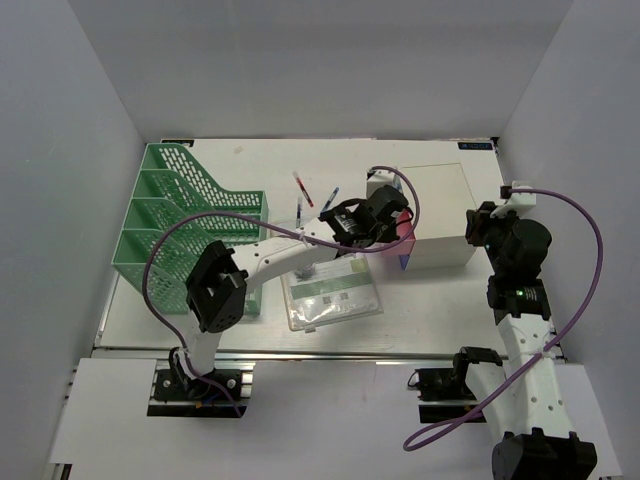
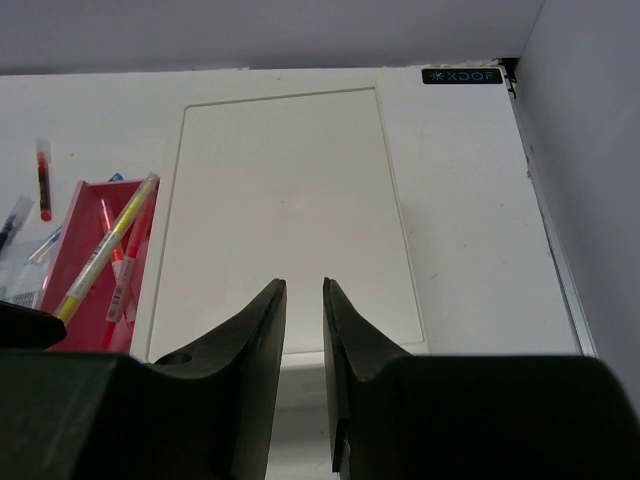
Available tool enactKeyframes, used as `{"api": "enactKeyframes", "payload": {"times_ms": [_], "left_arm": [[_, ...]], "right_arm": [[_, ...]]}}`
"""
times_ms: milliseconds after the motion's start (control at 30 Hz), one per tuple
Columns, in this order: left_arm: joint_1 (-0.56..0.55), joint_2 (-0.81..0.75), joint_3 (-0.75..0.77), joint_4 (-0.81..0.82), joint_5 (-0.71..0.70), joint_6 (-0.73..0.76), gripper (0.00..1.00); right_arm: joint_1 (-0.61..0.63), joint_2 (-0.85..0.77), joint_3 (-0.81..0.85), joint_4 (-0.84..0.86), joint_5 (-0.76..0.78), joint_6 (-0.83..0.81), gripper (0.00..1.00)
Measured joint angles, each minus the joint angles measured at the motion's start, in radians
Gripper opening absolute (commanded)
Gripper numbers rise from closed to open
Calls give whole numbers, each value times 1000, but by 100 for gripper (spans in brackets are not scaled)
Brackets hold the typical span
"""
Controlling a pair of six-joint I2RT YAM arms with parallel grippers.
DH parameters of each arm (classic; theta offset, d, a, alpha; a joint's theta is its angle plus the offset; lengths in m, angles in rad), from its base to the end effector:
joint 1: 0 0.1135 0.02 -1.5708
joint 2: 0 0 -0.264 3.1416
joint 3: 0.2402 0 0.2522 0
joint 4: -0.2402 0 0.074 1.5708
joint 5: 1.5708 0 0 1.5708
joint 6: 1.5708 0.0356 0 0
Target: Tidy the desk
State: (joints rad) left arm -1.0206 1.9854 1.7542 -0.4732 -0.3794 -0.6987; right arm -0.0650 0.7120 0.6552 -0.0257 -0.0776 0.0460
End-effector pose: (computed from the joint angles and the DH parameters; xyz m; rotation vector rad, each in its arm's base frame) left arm 0.2518 -0.3853 0.2881 0.1638 2.2592 -0.5078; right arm 0.1770 -0.0088 0.3230 0.0327 1.6530 0.0497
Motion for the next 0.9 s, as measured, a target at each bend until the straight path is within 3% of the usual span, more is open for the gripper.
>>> {"api": "enactKeyframes", "payload": {"times_ms": [900], "left_arm": [[0,-22,40,-58,3,3,3]], "right_arm": [[0,-5,-16,6,0,0,27]]}}
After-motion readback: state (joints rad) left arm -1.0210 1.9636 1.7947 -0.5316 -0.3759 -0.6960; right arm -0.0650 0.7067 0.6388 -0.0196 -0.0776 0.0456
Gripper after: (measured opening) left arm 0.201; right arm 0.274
